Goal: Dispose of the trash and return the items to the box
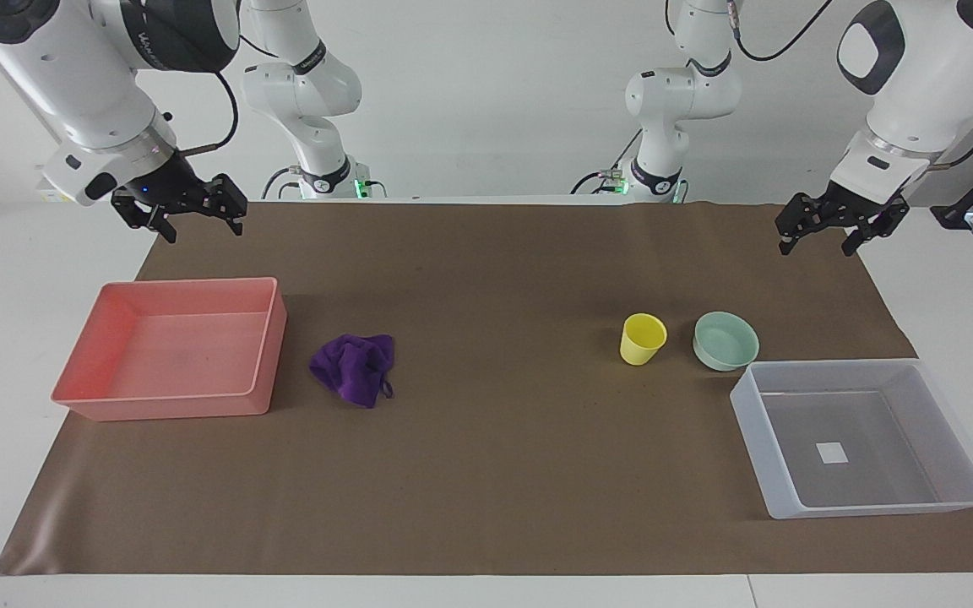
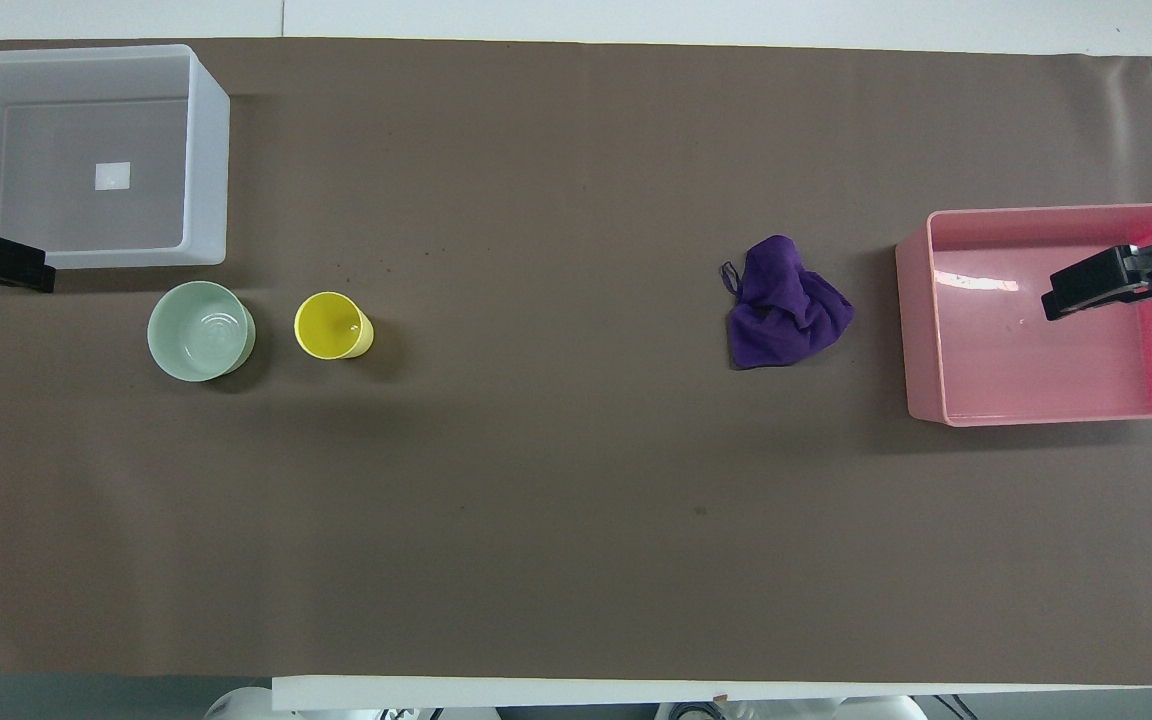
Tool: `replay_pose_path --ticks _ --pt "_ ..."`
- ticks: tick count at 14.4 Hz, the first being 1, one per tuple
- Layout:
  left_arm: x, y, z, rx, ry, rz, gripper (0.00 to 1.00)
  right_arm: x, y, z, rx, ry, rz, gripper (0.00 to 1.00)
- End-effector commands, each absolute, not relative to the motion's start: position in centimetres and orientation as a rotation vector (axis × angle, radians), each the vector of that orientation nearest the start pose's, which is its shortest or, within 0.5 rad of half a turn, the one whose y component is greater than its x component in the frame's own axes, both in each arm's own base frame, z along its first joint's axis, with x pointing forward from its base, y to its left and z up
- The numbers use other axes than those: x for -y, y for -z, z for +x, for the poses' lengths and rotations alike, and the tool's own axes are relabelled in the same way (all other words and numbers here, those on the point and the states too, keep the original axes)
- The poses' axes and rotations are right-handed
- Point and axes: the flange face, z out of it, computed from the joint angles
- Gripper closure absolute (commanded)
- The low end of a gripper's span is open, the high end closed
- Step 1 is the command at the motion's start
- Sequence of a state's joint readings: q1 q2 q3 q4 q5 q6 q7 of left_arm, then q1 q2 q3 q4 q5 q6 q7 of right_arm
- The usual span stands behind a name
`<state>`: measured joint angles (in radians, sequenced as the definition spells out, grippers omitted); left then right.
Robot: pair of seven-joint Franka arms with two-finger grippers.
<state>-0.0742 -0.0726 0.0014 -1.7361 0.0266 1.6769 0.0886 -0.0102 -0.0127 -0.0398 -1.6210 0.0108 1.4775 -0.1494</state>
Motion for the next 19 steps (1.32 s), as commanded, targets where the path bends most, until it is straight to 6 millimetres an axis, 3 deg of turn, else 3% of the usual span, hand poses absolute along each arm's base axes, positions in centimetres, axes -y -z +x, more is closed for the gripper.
replay_pose_path --ticks 1,5,7,8,10,13,16,19 --pt "3.4 -59.8 53.9 -0.272 0.004 -3.080 0.00 2.7 -60.1 53.3 0.155 -0.177 -3.101 0.00" --pt "3.3 -57.9 52.7 -0.243 -0.007 -3.083 0.00 2.1 -59.2 53.2 0.152 -0.186 -3.095 0.00" --pt "3.3 -53.8 50.5 -0.188 0.074 -3.090 0.00 1.0 -57.3 54.2 0.182 -0.120 -3.088 0.00" --pt "3.2 -50.9 49.7 -0.158 0.078 -3.094 0.00 -0.7 -56.2 54.7 0.211 -0.111 -3.067 0.00" --pt "3.2 -45.7 48.8 -0.002 0.039 -3.101 0.00 -3.0 -52.9 56.2 0.267 -0.129 -3.059 0.00" --pt "3.3 -40.1 49.7 0.044 0.042 -3.104 0.00 -7.9 -47.6 57.1 0.383 -0.131 -3.052 0.00" --pt "2.4 -36.6 50.8 0.068 0.095 -3.108 0.00 -10.9 -41.8 57.4 0.420 -0.048 -3.057 0.00" --pt "2.2 -32.4 51.4 0.079 0.111 -3.112 0.01 -12.2 -36.9 57.6 0.432 -0.039 -3.061 0.00"
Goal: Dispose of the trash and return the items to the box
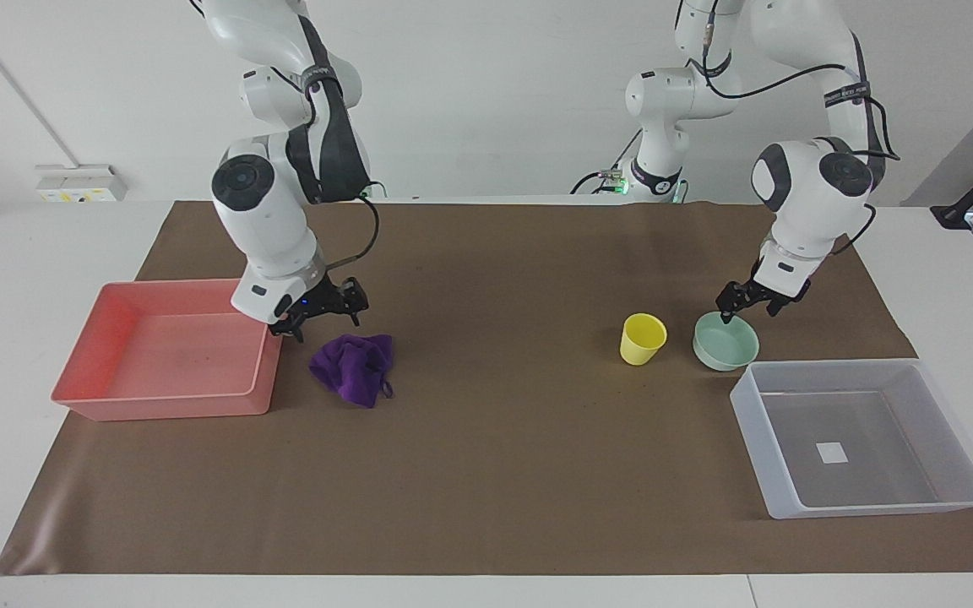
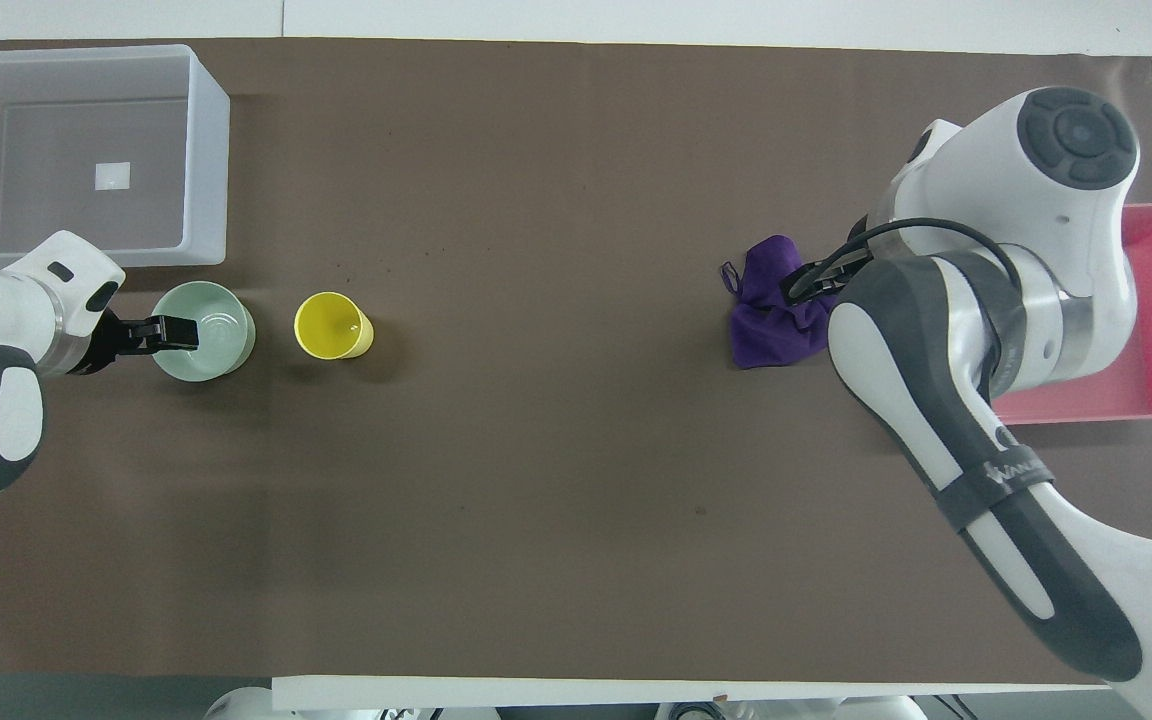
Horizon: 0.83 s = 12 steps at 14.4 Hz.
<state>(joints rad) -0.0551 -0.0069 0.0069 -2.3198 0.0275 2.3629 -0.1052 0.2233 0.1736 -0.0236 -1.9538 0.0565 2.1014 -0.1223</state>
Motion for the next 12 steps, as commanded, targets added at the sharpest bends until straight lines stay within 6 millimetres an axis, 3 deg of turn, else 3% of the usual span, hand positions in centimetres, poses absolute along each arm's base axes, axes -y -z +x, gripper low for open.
replay_pose_path --ticks 1,2,3,5,6,8,9,10,12 --pt "2.5 -31.0 51.6 0.143 0.131 -3.113 0.23 -12.5 -35.4 57.9 0.435 -0.048 -3.062 0.00" --pt "2.8 -30.3 51.6 0.207 0.125 -3.112 0.74 -12.5 -33.8 58.1 0.430 -0.048 -3.065 0.00" --pt "2.7 -30.1 51.5 0.156 0.118 -3.112 0.98 -13.1 -32.0 57.8 0.439 -0.042 -3.066 0.01" --pt "2.1 -30.4 51.7 0.125 0.117 -3.112 1.00 -13.0 -30.5 57.3 0.414 -0.018 -3.072 0.17" --pt "2.1 -30.7 51.9 0.123 0.110 -3.111 1.00 -12.6 -30.3 57.2 0.405 -0.039 -3.073 0.43" --pt "2.1 -33.3 52.0 0.125 0.072 -3.107 1.00 -12.2 -30.6 57.3 0.393 -0.037 -3.075 0.78" --pt "2.3 -35.4 51.9 0.124 0.037 -3.103 1.00 -12.1 -30.7 57.5 0.389 -0.037 -3.075 0.90" --pt "2.7 -37.5 52.0 0.126 0.005 -3.099 1.00 -11.6 -31.0 57.7 0.375 -0.027 -3.076 0.99" --pt "2.9 -41.8 52.0 0.131 -0.054 -3.092 1.00 -11.0 -33.8 58.3 0.360 -0.012 -3.074 1.00"
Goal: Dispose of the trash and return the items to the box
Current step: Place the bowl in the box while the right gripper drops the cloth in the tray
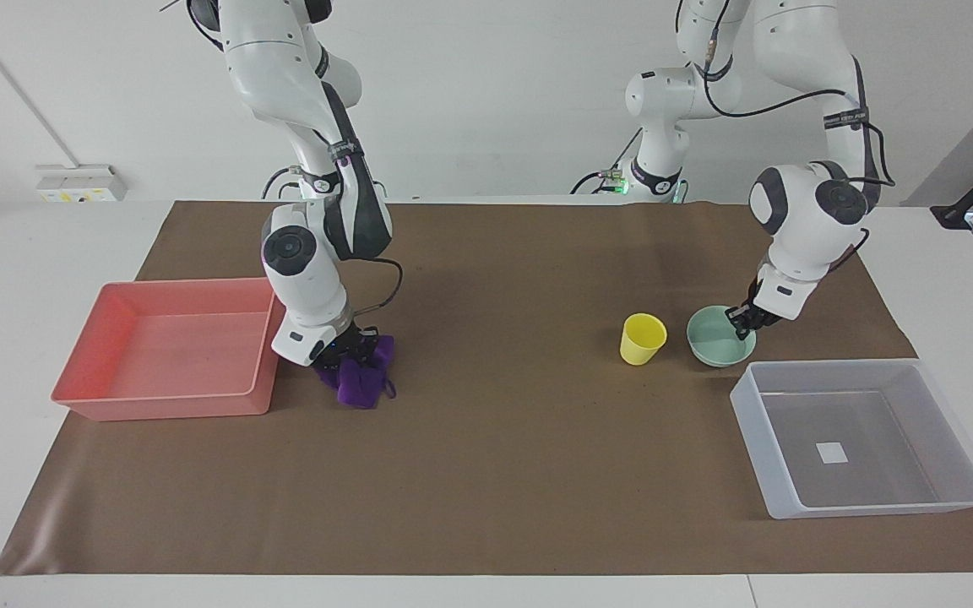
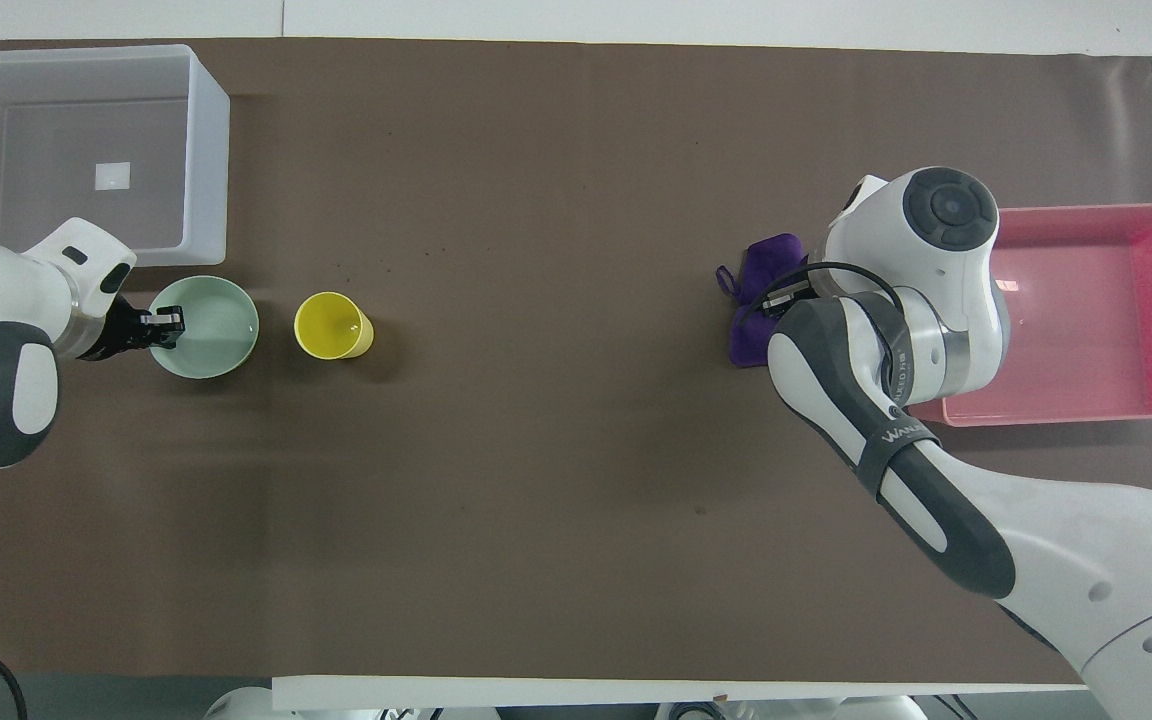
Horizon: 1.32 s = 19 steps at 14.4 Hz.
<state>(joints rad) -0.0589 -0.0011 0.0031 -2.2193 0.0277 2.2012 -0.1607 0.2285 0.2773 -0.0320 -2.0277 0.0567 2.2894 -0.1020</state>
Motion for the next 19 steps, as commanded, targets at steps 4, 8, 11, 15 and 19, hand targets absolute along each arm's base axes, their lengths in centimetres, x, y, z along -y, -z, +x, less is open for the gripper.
replay_pose_path --ticks 4,8,11,15,19 --pt "1.8 -49.8 52.3 0.169 -0.058 -3.106 1.00 -9.1 -44.1 58.5 0.325 -0.080 -3.068 1.00" --pt "-0.4 -50.9 60.9 0.294 0.092 -3.147 1.00 -3.9 -52.0 56.4 0.218 -0.056 -3.083 1.00" --pt "-4.9 -47.3 67.3 0.435 0.160 -3.166 1.00 1.6 -54.8 55.0 0.107 -0.025 -3.089 1.00" --pt "-6.6 -38.2 70.8 0.498 0.244 -3.134 1.00 9.0 -54.8 53.5 0.116 -0.019 -3.107 1.00" --pt "-8.3 -35.5 71.0 0.522 0.320 -3.108 0.36 13.0 -51.6 52.5 0.123 -0.029 -3.142 1.00"
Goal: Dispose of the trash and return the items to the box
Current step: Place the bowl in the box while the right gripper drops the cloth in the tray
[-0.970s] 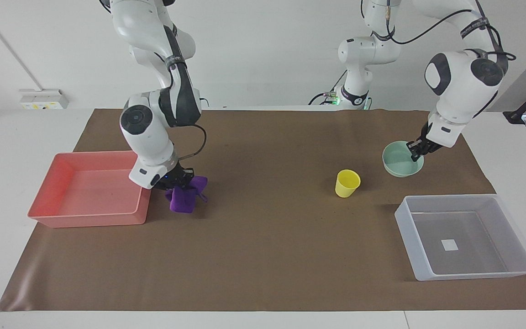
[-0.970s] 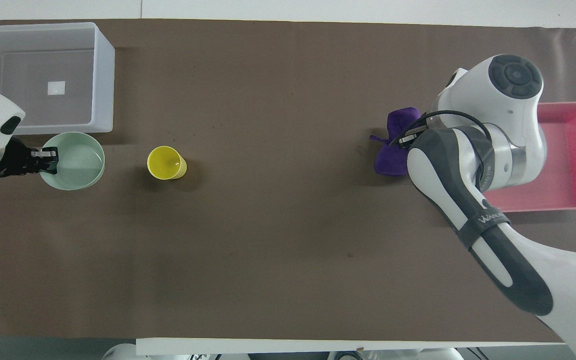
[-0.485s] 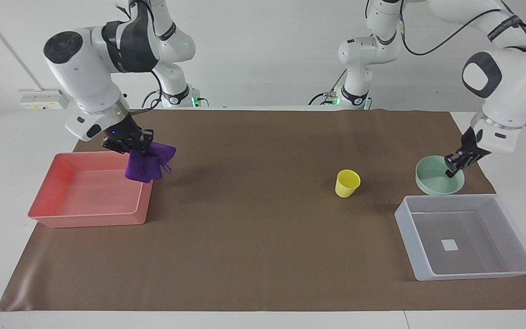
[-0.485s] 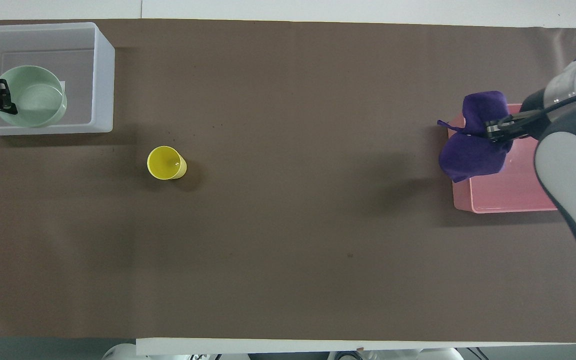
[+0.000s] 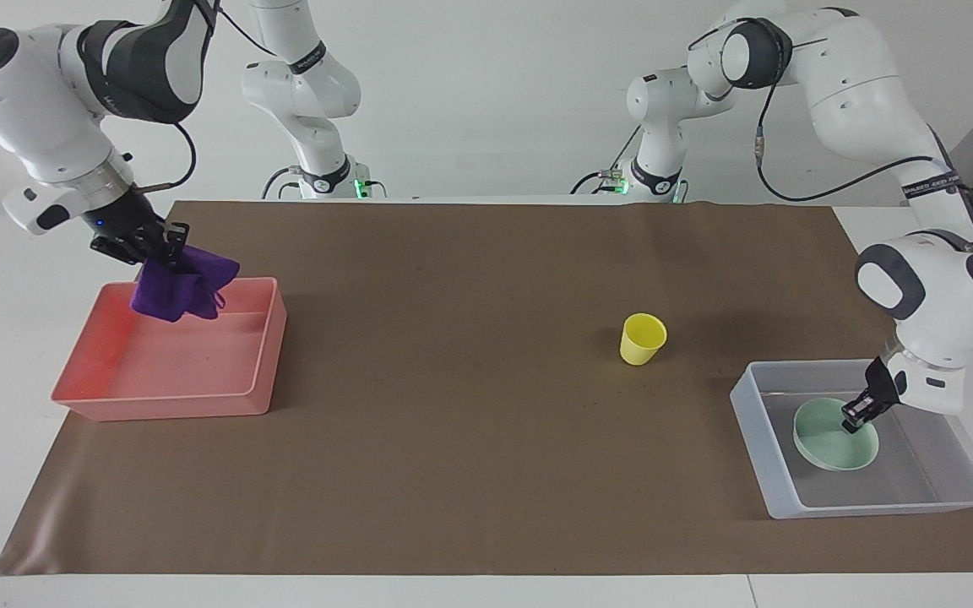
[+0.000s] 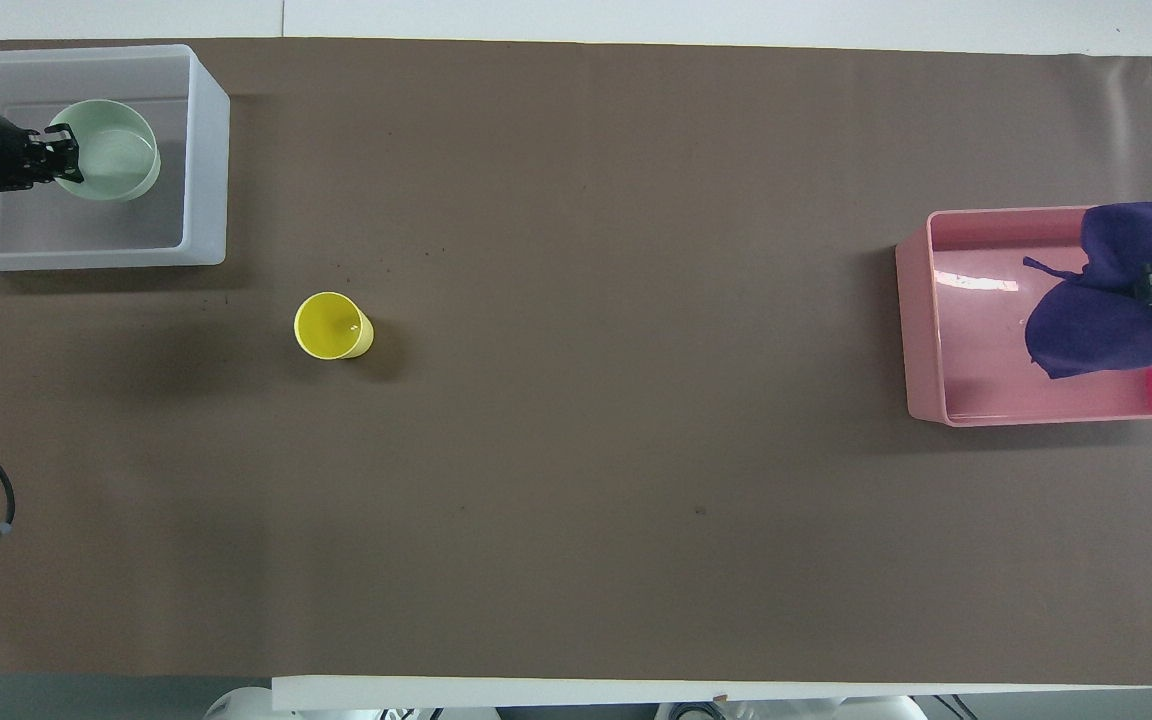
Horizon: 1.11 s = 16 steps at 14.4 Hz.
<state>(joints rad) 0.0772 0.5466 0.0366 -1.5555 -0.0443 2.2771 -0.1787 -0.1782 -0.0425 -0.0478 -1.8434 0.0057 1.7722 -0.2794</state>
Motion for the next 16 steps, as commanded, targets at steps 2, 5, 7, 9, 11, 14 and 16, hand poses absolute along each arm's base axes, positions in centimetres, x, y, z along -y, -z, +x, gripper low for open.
replay_pose_path --ticks 2,5,7,9,11,14,16 --pt "-7.5 -36.0 71.2 0.511 0.320 -3.111 0.00 14.0 -47.8 52.2 0.106 -0.036 -3.147 1.00" --pt "-7.8 -41.4 70.0 0.507 0.339 -3.101 0.00 14.1 -40.9 52.3 0.104 -0.103 -3.138 0.99" --pt "-5.8 -46.7 67.6 0.468 0.242 -3.124 0.00 14.3 -37.5 52.3 0.099 -0.103 -3.138 0.96" --pt "-0.6 -49.8 65.4 0.353 0.131 -3.149 0.00 14.0 -35.6 52.1 0.108 -0.082 -3.142 0.90" --pt "6.4 -49.0 62.5 0.273 -0.057 -3.146 0.00 13.7 -35.6 52.2 0.125 -0.082 -3.142 0.63" --pt "13.9 -44.2 54.9 0.226 -0.176 -3.122 0.00 11.6 -37.3 53.4 0.184 -0.063 -3.143 0.01" --pt "16.4 -41.0 52.0 0.173 -0.041 -3.157 0.00 10.6 -39.7 54.2 0.212 -0.091 -3.136 0.00"
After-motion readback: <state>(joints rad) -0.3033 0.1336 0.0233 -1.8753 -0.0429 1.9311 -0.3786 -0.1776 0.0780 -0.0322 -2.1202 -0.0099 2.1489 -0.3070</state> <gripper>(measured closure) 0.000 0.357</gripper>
